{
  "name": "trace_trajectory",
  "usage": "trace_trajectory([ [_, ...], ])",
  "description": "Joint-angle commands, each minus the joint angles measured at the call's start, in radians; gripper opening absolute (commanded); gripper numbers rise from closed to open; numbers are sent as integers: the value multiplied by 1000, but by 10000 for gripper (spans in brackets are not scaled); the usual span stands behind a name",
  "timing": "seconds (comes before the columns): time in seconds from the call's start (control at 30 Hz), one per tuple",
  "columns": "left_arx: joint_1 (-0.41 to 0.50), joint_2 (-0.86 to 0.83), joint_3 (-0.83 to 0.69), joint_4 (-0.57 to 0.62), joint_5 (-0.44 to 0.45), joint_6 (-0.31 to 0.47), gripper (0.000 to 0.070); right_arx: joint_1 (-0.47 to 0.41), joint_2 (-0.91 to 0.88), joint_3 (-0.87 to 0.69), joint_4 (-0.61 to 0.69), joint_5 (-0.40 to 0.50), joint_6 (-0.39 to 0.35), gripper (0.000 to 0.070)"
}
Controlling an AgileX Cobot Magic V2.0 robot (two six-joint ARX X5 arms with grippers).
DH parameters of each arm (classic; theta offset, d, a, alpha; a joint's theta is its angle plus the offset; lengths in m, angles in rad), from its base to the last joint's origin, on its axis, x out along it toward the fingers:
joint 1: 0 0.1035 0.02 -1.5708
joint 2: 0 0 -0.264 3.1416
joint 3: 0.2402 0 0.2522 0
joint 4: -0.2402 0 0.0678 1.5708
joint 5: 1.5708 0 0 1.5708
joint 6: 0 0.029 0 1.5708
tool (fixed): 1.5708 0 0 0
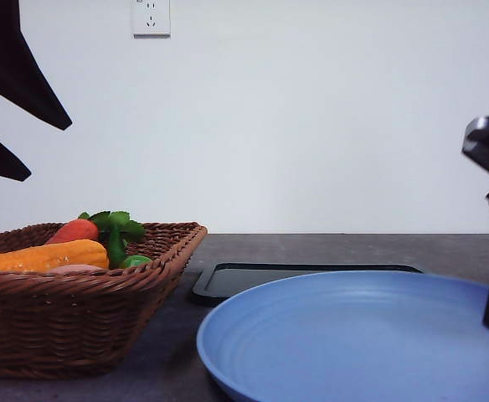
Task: Transfer egg from basket to plate and serve
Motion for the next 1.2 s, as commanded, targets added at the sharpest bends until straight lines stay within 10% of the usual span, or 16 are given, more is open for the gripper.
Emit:
trace_trajectory([
  [0.0, -33, 23, 35, -15, -38, 85, 447, -6, -27, 3, -16, -4, -3, 0],
  [0.53, -381, 334, 240, -139, -463, 324, 446, -116, -360, 5, -111, -4, 3, 0],
  [1.17, -385, 564, 268, -156, -474, 389, 443, -139, -418, 5, -126, -5, -5, 0],
])
